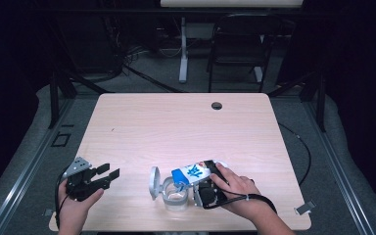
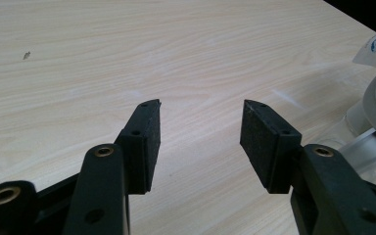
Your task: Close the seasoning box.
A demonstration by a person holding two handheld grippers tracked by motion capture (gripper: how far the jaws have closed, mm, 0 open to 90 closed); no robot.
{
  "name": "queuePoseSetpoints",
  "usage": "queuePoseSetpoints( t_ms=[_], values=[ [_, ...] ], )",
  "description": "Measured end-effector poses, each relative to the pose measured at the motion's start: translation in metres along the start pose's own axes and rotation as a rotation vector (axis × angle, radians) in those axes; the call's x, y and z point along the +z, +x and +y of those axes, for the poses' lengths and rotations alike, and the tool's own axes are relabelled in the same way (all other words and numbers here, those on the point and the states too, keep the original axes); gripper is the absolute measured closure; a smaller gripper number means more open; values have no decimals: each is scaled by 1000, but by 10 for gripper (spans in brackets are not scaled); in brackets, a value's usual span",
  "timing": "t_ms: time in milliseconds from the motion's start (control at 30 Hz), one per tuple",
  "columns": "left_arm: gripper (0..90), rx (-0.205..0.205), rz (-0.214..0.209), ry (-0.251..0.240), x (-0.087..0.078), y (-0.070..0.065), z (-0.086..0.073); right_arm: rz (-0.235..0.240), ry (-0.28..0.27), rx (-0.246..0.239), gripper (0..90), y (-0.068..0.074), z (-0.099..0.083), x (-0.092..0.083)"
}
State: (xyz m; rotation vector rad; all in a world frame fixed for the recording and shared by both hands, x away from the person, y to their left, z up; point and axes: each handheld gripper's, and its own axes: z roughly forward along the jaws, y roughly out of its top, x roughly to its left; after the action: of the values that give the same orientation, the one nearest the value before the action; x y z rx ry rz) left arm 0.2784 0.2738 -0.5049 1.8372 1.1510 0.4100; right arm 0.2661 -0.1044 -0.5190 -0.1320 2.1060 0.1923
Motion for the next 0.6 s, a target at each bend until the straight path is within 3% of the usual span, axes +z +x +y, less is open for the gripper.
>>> queuePoseSetpoints(
  t_ms=[67, 267, 600],
  values=[
    [502, 1, -2, 3, 0, 0, 0, 8, 29, -12, 420, -1, 1, -3],
    [502, -1, 0, 0, 0, 1, 0, 10, 10, -27, 422, -3, 1, -3],
    [502, 2, -2, 9, 0, 2, 0, 18, 25, -50, 423, -6, 3, -4]
  ],
)
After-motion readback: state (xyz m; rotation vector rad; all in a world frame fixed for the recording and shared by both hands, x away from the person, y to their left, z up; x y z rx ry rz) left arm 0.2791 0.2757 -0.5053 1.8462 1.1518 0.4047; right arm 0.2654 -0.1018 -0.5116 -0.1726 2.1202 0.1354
